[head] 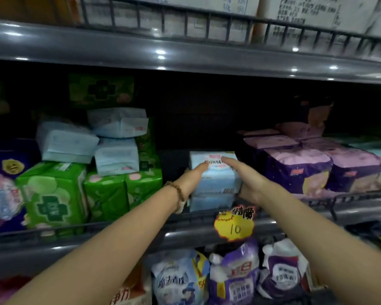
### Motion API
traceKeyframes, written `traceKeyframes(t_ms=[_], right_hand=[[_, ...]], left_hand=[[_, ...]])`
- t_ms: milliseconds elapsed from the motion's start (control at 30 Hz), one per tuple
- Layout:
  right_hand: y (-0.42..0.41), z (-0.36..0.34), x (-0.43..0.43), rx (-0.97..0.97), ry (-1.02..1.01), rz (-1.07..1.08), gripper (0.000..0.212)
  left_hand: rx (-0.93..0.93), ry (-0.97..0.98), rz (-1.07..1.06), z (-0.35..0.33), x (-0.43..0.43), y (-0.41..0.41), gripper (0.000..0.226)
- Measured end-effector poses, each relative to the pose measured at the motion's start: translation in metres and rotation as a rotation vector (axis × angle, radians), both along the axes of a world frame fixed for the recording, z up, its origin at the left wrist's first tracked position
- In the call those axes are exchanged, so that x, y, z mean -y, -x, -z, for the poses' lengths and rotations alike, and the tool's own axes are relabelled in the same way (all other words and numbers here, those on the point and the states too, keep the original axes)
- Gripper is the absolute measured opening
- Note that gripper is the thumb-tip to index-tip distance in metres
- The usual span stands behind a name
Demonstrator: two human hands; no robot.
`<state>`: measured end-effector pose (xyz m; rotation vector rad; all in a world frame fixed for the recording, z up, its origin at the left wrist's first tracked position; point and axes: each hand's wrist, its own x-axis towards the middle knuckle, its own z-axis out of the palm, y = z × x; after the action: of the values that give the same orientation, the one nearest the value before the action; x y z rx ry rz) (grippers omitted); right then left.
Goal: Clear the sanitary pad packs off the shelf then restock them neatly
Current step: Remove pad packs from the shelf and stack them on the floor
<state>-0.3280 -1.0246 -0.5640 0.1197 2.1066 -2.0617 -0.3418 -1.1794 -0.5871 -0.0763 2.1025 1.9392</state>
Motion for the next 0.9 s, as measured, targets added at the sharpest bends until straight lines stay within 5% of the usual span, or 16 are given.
traceKeyframes(t_ms=[133, 300, 533, 633, 700, 900], right_hand=[[-0.041, -0.027, 0.014, -0.206, -0.009, -0.027, 0.045], [-0.119, -0.024, 0.052, -0.295, 0.038, -0.052, 0.04], [-0.201, 0.07, 0.099, -0.094, 0.027, -0.098, 0.044], [-0.223, 0.131, 0.12, 0.071, -0.01, -0.122, 0.081], [-0.235, 0.173, 0.13, 0.207, -0.037, -0.153, 0.104], [-0.272, 0.253, 0.152, 0.457, -0.076, -0.233, 0.084]], left_hand=[[-0.236, -0.035, -0.042, -0.034, 0.018, -0.05, 0.061], [-0.426, -0.039, -0.019, -0.042, 0.058, -0.128, 0.048], [-0.12, 0.028, -0.041, 0.047, 0.114, -0.22, 0.077], [0.025, 0.029, -0.04, 0.099, 0.134, -0.252, 0.056], [0.12, 0.049, -0.045, 0.134, 0.145, -0.267, 0.07], [0.433, 0.04, -0.078, 0.238, 0.159, -0.303, 0.056]])
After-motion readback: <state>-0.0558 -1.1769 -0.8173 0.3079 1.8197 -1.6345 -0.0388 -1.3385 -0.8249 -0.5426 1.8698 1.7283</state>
